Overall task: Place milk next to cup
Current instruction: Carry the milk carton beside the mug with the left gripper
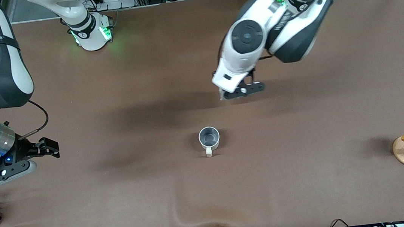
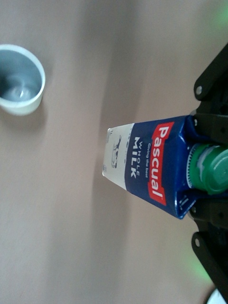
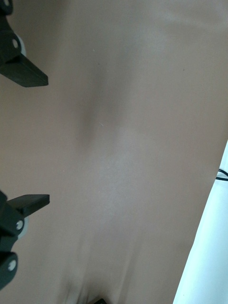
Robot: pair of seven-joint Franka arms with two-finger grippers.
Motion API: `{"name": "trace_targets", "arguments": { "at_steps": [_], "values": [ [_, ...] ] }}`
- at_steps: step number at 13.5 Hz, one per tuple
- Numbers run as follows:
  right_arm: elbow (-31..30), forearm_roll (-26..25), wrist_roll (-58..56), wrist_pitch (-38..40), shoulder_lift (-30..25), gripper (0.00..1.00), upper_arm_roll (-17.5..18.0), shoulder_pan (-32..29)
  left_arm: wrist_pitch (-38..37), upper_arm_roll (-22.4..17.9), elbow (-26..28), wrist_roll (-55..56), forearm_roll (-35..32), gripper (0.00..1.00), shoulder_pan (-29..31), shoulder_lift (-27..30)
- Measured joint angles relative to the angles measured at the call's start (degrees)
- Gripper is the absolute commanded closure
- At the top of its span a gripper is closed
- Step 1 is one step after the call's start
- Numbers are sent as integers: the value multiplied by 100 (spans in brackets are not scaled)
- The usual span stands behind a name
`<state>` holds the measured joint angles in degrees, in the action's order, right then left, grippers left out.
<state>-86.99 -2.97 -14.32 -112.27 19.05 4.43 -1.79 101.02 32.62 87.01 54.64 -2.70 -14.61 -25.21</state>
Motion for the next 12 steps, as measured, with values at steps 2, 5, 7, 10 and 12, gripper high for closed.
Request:
{"name": "trace_targets", "arguments": {
  "at_steps": [2, 5, 7, 10, 12],
  "values": [
    [-1, 0, -3, 5, 0, 0, 0, -2, 184, -5, -81, 238, -70, 74, -289, -192],
    [-4, 0, -10, 8, 0, 0, 5, -2, 265, -62, -331, 282, -246, 74, -578, -415],
    [-5, 0, -13, 10, 0, 0, 7, -2, 294, -345, -524, 296, -319, 74, -905, -579],
    [-6, 0, -14, 65, 0, 0, 7, -14, 432, -855, -673, 296, -326, 74, -1333, -822],
    [-6, 0, -14, 81, 0, 0, 6, -50, 644, -978, -708, 296, -328, 74, -1412, -975]
  ]
}}
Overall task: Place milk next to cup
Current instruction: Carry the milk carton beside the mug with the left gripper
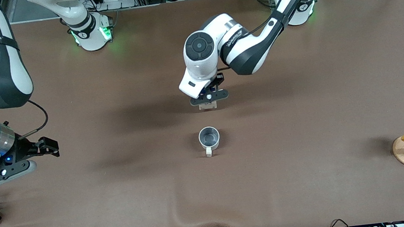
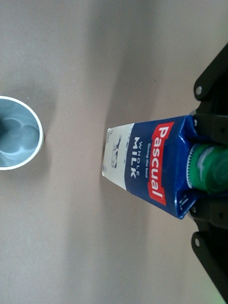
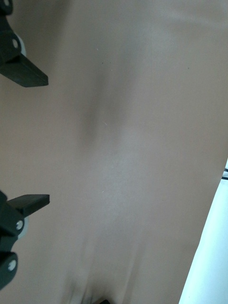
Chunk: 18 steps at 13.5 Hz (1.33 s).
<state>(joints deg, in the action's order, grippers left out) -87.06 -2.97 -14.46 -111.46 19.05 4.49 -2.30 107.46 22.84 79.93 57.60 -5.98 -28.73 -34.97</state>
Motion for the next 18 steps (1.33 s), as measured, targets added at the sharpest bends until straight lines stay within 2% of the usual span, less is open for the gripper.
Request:
{"name": "trace_targets", "arguments": {
  "at_steps": [6, 9, 12, 18],
  "values": [
    [0, 0, -2, 165, -15, 0, 3, -46, 400, -197, -46, 0, -1, 75, -5, -203],
    [7, 80, 7, 549, -138, 0, 4, -71, 449, -319, -58, 0, -1, 75, 5, -289],
    [-58, 273, 6, 941, -434, 0, 5, -259, 489, -326, -82, 0, -1, 75, 1, -305],
    [-929, 500, -24, 1200, -1418, 0, 37, -541, 948, -338, -108, 0, -1, 74, -2, -462]
  ]
}}
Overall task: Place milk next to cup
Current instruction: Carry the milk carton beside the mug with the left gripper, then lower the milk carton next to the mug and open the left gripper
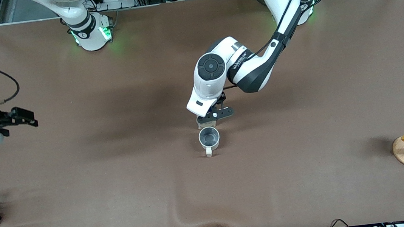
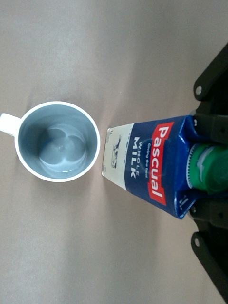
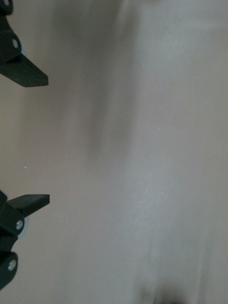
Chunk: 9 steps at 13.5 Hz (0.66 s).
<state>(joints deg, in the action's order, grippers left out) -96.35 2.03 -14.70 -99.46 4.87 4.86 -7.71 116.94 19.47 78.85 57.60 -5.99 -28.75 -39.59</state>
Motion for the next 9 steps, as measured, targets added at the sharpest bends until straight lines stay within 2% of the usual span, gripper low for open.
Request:
{"name": "trace_targets", "arguments": {
  "at_steps": [1, 2, 6, 7, 9],
  "values": [
    [-52, 32, 0, 12, -100, 0, 31, 1, -1, 0, -11, 0, 0, 73, 0, 0],
    [-77, 112, 0, 12, -159, 0, 63, 5, 0, -1, -15, 0, 0, 66, 0, -2],
    [-79, 239, -1, 1, -181, 0, 140, 104, 53, -6, -19, 0, 0, 8, -1, -6],
    [-67, 244, -4, -5, -181, 0, 143, 171, 101, -7, -19, 0, 0, 0, -1, -10],
    [-25, 246, -4, -22, -183, 0, 149, 344, 143, -8, -23, 0, 0, 0, -2, -14]
  ]
}}
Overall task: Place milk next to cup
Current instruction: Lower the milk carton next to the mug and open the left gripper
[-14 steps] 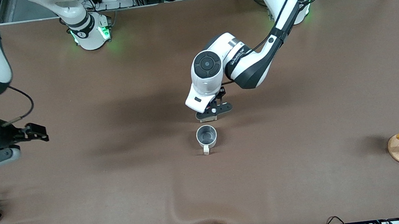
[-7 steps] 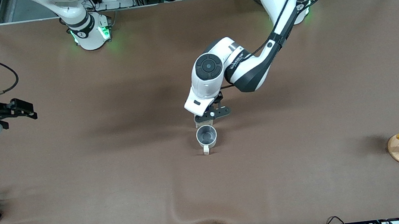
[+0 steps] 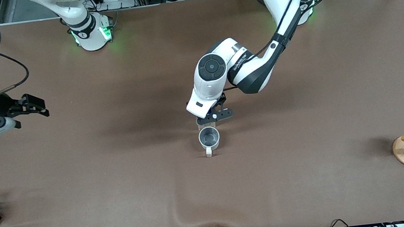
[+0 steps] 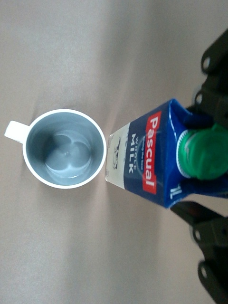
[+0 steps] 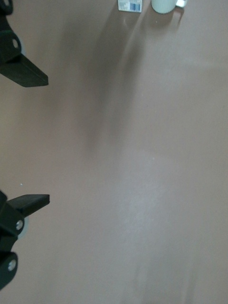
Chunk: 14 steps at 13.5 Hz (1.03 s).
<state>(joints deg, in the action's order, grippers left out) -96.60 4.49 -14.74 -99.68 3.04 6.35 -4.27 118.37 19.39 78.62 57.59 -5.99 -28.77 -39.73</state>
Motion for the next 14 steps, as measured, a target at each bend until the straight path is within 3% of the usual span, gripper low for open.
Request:
{"name": "trace_targets", "arguments": {
  "at_steps": [6, 10, 14],
  "values": [
    [34, 0, 2, -23, -15, 0, -12, 107, -80, 45, -195, 0, 0, 0, -54, 222],
    [94, 0, 385, 231, -226, 0, -11, 108, -636, -23, -233, 3, -4, 0, 28, 854],
    [118, -3, 1101, 714, -447, 0, -8, 173, -1620, -61, -245, -111, -30, 0, 702, 1622]
  ]
}}
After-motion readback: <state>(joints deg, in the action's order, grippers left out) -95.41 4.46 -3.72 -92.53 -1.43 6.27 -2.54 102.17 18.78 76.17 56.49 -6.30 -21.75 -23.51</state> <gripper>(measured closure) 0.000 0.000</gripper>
